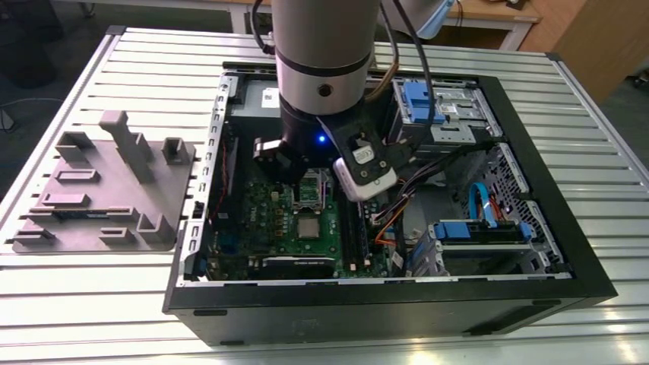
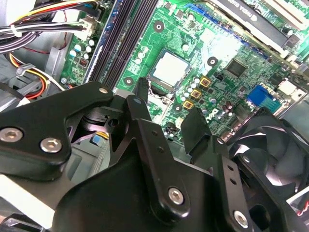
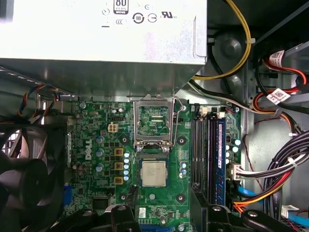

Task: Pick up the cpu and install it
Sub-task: 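Place the cpu into insertion slot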

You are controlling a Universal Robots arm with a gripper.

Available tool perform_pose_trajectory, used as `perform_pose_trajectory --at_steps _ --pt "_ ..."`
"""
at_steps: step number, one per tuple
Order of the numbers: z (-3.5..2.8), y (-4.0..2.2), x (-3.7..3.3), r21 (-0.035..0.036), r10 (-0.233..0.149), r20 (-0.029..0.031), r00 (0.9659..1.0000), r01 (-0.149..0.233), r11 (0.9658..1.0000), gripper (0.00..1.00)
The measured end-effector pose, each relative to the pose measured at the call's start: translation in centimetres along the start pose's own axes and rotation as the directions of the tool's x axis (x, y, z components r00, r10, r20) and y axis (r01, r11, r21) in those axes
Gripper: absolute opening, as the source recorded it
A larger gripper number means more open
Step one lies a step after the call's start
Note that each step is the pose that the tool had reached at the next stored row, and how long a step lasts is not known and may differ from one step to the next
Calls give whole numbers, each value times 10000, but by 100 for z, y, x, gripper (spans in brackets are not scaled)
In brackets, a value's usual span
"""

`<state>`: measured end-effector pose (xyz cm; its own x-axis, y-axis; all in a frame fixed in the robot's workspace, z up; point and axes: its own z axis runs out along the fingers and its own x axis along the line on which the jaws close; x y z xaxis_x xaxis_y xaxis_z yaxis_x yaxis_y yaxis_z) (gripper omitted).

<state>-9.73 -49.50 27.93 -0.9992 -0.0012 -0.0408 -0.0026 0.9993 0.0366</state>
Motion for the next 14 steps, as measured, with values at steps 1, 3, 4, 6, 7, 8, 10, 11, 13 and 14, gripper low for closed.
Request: perform_pose_trajectory --at_steps 1,3,4,6,7,8,10,11,13,14 --pt "6 0 0 -2 0 1 10000 0 10000 54" --pt "7 0 0 1 -1 -1 10000 1 10000 54" --pt "7 0 0 2 -1 -1 10000 1 10000 54" --pt "9 0 0 -1 -1 1 10000 1 10000 54" --pt "10 0 0 0 0 0 10000 0 10000 54" --pt "16 0 0 -5 0 2 10000 0 10000 54" --pt "28 -1 1 -2 0 1 10000 0 10000 54" --pt "34 -1 1 -1 0 1 10000 0 10000 54" --pt "46 -1 2 -2 0 1 10000 0 10000 54" --pt "51 -2 2 0 0 0 10000 0 10000 54"
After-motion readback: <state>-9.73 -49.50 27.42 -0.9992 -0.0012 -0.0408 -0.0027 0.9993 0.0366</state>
